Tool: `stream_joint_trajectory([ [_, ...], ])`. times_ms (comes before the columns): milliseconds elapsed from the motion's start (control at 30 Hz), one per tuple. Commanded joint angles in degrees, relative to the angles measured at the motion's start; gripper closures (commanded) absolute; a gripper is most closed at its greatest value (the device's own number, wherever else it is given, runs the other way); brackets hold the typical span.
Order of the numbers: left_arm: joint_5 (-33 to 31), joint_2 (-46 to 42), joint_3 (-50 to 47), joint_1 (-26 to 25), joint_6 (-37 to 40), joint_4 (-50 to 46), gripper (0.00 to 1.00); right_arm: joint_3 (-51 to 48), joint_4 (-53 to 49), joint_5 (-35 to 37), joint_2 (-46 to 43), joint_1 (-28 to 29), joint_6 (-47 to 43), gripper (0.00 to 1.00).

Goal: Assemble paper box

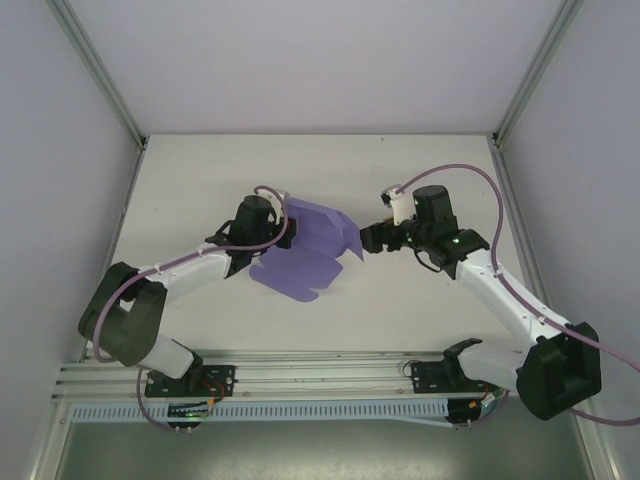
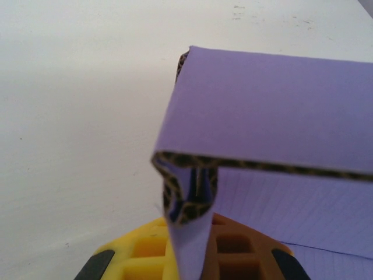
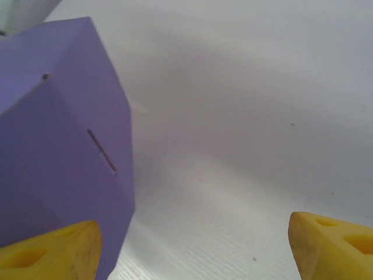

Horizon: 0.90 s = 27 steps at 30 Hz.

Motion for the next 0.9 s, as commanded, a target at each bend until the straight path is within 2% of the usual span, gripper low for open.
stream_joint_trajectory([
  [0, -1.9, 1.2, 2.3, -0.1, -1.2, -1.5, 1.00, -0.4, 1.5, -9.2, 0.1, 0.5, -1.1, 0.16],
  [133, -1.9, 1.8, 3.3, -0.1, -1.2, -2.8, 1.00, 0.3, 1.4, -14.8, 2.7, 0.8, -2.1, 0.16],
  [333, 2.2, 1.0, 2.3, -0.1, -0.5, 0.4, 1.00, 2.8, 2.9, -15.1, 8.3, 2.5, -3.9, 0.19],
  [500, 2.4, 0.8, 2.4, 0.0, -0.2, -0.6, 1.00, 6.1, 5.4, -14.6, 13.0, 4.5, -3.7, 0.23],
  [567, 2.9, 0.0, 1.8, -0.1, -0.1, 0.0, 1.00, 6.6, 6.4, -11.1, 13.9, 4.9, -2.8, 0.24],
  [733, 3.8, -1.7, 0.9, -0.1, 0.0, 0.8, 1.00, 7.2, 7.8, 3.6, 14.8, 7.0, -2.7, 0.28],
  [867, 5.3, -1.5, 1.4, -0.1, -0.1, 1.1, 1.00, 8.5, 9.0, 1.5, 18.0, 7.6, -3.9, 0.28],
])
